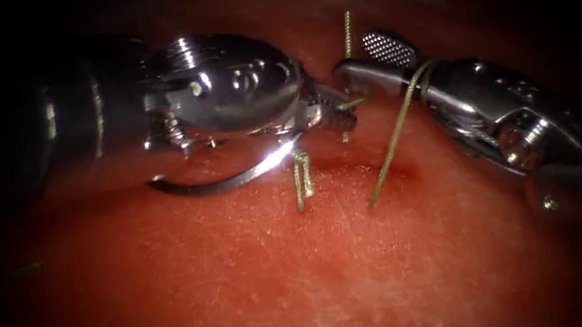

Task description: Wound Closure

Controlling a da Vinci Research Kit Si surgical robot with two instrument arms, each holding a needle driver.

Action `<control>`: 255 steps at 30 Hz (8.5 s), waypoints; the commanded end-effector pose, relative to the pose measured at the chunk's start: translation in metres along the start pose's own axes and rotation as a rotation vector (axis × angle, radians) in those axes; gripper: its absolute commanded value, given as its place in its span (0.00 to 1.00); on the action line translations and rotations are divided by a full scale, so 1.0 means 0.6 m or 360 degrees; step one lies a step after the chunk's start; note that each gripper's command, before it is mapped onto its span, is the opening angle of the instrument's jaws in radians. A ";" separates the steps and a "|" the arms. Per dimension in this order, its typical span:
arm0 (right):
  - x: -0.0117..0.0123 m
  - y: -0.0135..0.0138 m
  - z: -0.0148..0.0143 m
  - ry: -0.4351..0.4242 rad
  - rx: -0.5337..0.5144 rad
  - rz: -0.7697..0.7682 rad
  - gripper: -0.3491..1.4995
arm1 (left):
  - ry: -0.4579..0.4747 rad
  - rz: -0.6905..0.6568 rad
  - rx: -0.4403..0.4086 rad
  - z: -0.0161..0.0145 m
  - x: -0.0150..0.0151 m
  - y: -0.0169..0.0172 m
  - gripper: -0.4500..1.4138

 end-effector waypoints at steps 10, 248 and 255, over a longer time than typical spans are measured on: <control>-0.0008 -0.0003 0.0043 0.0009 -0.0022 -0.0002 0.49 | -0.0005 0.0007 0.0002 0.0019 -0.0008 -0.0017 0.05; -0.0101 -0.0117 -0.0008 -0.0929 0.2613 -0.1951 0.35 | -0.0046 -0.0151 -0.0196 -0.0017 -0.0091 -0.0051 0.05; -0.0107 -0.0118 -0.0005 -0.1003 0.2677 -0.1969 0.00 | -0.0047 -0.0161 -0.0192 -0.0019 -0.0092 -0.0047 0.05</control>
